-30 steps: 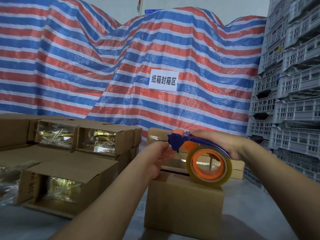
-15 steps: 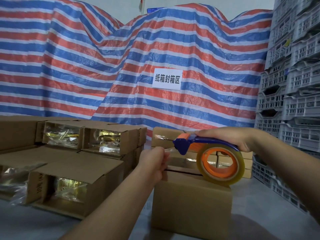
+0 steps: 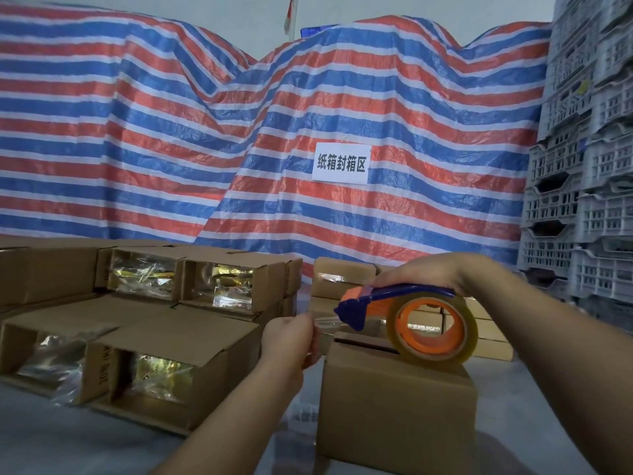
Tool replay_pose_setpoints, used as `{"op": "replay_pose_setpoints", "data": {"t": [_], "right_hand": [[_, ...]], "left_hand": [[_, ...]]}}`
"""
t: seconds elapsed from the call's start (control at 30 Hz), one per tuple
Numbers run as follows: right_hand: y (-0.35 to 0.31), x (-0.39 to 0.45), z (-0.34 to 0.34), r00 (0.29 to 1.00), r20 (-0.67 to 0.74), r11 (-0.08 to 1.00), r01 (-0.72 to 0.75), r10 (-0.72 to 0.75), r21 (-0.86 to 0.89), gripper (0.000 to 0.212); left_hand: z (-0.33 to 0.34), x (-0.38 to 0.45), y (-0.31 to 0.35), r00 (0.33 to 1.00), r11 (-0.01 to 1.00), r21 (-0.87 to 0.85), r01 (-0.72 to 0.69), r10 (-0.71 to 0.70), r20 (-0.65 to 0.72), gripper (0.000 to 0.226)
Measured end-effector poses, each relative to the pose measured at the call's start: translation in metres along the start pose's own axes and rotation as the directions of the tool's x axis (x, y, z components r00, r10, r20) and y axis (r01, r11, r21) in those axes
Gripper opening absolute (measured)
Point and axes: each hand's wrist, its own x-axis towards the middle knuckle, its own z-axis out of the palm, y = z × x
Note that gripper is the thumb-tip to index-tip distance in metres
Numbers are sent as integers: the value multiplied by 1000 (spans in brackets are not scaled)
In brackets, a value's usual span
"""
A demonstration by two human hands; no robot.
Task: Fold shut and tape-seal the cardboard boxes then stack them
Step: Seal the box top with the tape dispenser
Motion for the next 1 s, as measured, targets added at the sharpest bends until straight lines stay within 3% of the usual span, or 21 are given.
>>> {"op": "replay_pose_setpoints", "data": {"t": [0.17,1.0], "right_hand": [[-4,7,2,1000,-7,999,5,-5,-51,61],[-18,17,7,996,33,993,-75,79,-90,50]], "left_hand": [[-14,2,-13,998,981,182,-69,69,6,13],[-9,14,-39,979,871,488,55,-142,143,19]]}}
